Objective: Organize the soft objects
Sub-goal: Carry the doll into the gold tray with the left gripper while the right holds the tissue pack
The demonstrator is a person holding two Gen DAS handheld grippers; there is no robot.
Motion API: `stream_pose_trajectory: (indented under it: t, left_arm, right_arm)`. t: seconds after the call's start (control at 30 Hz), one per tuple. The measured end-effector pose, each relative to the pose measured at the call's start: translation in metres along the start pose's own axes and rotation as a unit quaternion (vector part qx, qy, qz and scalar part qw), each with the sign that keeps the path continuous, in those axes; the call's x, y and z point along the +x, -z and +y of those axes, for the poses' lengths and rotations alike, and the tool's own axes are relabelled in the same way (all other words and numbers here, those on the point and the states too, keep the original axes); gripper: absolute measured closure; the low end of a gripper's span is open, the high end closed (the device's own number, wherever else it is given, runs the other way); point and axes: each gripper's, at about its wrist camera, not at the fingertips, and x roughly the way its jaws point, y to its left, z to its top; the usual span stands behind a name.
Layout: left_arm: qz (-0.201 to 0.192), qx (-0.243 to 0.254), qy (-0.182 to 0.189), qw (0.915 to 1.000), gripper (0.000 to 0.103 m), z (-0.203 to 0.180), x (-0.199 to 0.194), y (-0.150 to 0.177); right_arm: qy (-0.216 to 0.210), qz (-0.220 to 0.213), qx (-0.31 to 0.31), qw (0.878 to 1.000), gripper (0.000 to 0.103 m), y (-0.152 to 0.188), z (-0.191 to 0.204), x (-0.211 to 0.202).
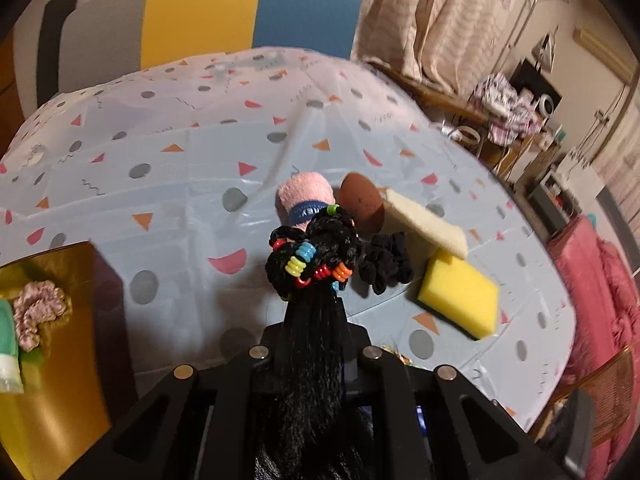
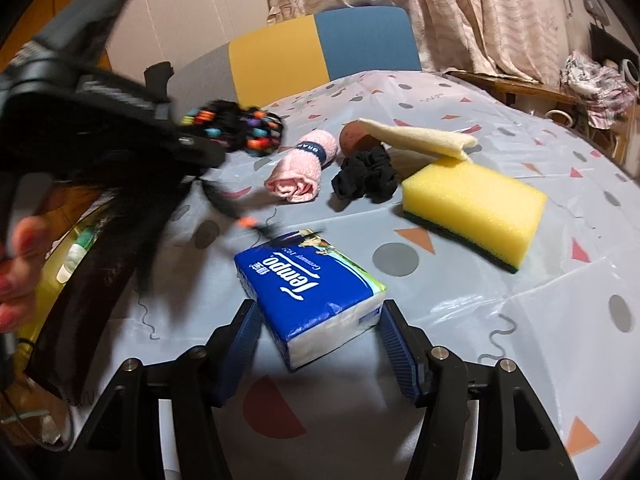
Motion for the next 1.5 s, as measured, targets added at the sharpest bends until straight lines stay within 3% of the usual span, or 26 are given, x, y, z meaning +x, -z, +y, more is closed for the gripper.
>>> stream_pose_trajectory:
  t: [0.3,0.53,0.67,0.93,1.23,1.43,1.5]
  left_arm:
    - [-0.031,-0.034,0.015,0.9988,0.091,0.029,-0.050,0.017]
    - [-0.050,-0.083,0.002,0.9953,0.091,0.077,-0.082,0.037]
    - [-0.052,-0.114,-0.025,0.9917,0.091,0.115,-0.094,0.050]
    - [-0.003,-0.170,-0.039,0.9846,0.091,0.174,-0.070,0.065]
    - [0.022,-0.199,-0.074,0.9770,0.091,0.205,-0.053,0.070]
    - [0.032,-0.193,-0.094,0.9762,0.090,0.218,-0.048,0.066]
    - [0.035,-0.190,-0.095,0.9765,0.078,0.217,-0.047,0.066]
  right_arm:
    - [0.006,0.007,0.017,1.000,0.041,0.000,0.002,-0.001]
    - [0.005,0.001,0.016,1.000,0.041,0.003,0.001,0.000]
    - [0.007,0.002,0.015,1.000,0.041,0.003,0.001,-0.001]
    - [0.017,-0.003,0.020,1.000,0.041,-0.004,0.006,-0.006]
    - [0.020,-0.016,0.032,0.999,0.041,-0.013,0.009,-0.017]
    - [0.013,-0.013,0.043,0.999,0.041,-0.016,0.014,-0.018]
    - [0.008,-0.010,0.046,0.999,0.041,-0.019,0.019,-0.018]
